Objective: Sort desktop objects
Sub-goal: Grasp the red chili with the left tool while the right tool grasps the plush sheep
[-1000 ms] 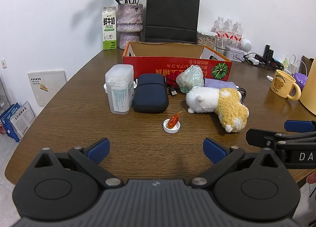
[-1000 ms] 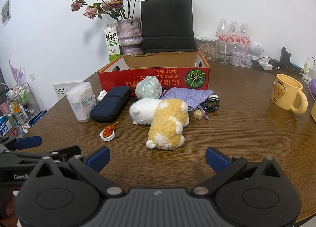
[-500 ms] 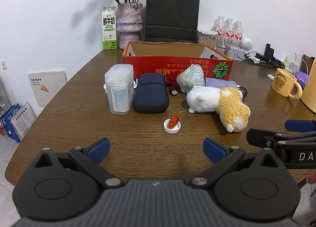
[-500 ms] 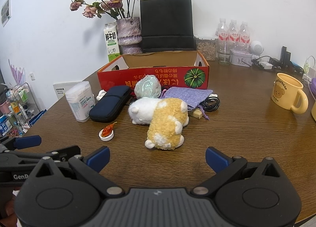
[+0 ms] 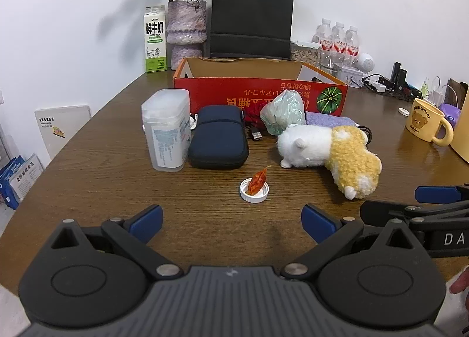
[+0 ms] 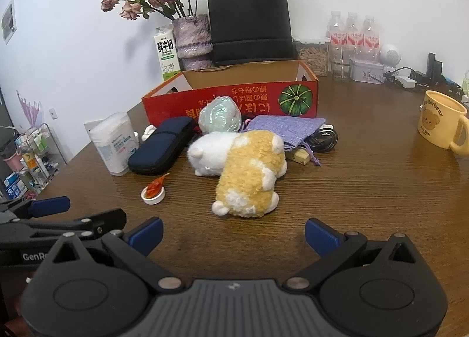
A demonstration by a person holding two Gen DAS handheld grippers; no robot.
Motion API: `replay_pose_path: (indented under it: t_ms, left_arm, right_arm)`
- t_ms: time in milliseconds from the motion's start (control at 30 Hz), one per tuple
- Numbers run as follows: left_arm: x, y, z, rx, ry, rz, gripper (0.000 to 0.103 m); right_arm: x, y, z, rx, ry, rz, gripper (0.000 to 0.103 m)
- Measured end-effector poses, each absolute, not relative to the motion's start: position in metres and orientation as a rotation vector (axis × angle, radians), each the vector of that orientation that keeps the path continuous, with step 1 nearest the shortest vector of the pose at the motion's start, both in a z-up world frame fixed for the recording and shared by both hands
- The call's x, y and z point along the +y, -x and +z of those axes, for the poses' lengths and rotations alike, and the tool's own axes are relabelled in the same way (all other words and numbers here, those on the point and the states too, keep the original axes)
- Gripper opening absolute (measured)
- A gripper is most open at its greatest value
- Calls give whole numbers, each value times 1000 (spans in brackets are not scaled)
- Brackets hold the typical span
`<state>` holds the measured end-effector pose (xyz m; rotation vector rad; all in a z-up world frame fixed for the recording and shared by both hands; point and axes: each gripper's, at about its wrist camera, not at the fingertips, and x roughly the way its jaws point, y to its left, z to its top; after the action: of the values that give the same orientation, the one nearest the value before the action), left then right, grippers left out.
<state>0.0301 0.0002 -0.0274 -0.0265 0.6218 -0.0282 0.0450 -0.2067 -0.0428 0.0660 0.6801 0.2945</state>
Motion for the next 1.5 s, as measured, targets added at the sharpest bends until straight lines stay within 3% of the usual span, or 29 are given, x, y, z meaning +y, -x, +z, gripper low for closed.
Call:
replay_pose_path:
  t_ms: [600, 867, 1100, 1267, 1333, 1500]
  left_arm:
    - [3, -67, -38, 582, 1, -17, 102]
    - [5, -79, -38, 585, -18, -47, 90]
    - [-6, -87, -39, 591, -55, -138, 49]
    - [-16, -97, -45, 613, -92, -183, 31]
    - [-18, -101, -47, 622, -102, -197, 12]
    - [-17, -100, -46, 607, -90, -211, 12]
  right_arm:
    - [-200, -86, -61, 663, -18, 295, 103]
    - [-195, -102, -61, 647, -6, 292, 95]
    - [-195, -112, -62, 645, -3, 299, 77]
    - [-197, -116, -65, 653, -8, 305, 69]
    - [-197, -117, -66, 660, -10, 311, 64]
    - [-199, -119, -67, 661, -19, 331, 52]
